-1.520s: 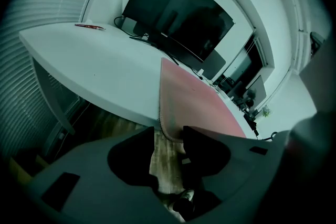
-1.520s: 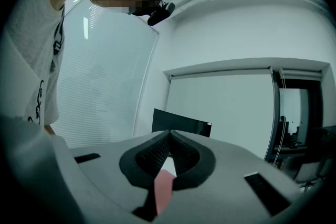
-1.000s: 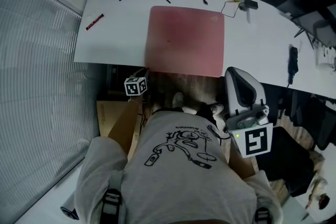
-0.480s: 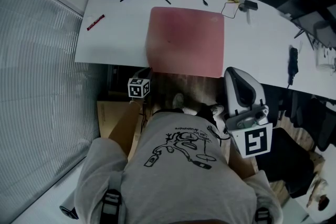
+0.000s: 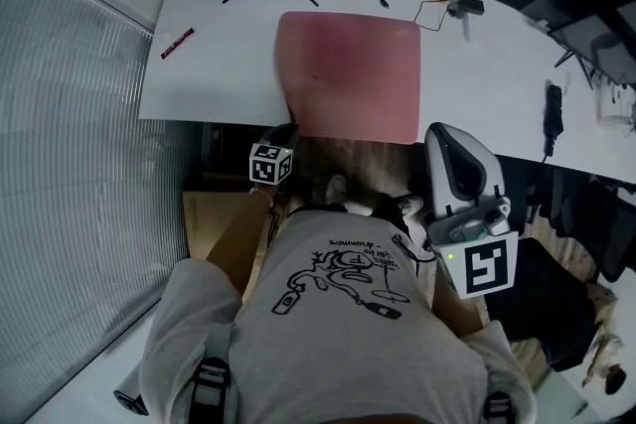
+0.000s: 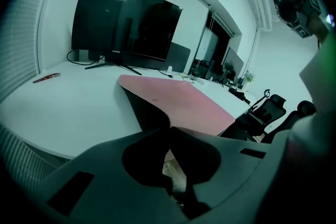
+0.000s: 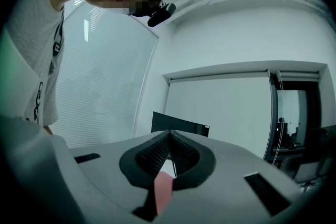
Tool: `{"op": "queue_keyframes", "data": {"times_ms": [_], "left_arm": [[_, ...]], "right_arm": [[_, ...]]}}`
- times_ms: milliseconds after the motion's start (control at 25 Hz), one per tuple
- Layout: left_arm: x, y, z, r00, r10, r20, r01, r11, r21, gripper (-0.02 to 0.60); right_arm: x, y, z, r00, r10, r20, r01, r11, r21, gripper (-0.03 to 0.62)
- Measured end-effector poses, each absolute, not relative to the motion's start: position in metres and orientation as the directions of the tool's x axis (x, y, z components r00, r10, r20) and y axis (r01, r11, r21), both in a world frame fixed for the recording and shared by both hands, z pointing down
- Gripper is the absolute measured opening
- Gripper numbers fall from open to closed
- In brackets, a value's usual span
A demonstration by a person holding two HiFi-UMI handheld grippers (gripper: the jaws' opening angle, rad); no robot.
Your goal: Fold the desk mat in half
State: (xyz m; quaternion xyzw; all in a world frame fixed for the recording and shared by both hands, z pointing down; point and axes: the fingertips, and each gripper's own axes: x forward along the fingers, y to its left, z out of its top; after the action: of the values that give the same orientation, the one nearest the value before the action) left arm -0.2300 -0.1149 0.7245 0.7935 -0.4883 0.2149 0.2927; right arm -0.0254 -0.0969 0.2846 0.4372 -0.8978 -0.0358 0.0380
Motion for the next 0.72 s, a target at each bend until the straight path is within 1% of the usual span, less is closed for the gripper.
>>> {"op": "queue_keyframes", "data": {"times_ms": [720], "left_arm": [[-0.190,-0.116,0.717,0.468,-0.606,0.644,-0.866,-0.460,0.196,0.032]], "right_arm": [[-0.006,-0.096,0.284,-0.605,-0.796,0.024,-0.792,0.604,0.090,0.009]]}}
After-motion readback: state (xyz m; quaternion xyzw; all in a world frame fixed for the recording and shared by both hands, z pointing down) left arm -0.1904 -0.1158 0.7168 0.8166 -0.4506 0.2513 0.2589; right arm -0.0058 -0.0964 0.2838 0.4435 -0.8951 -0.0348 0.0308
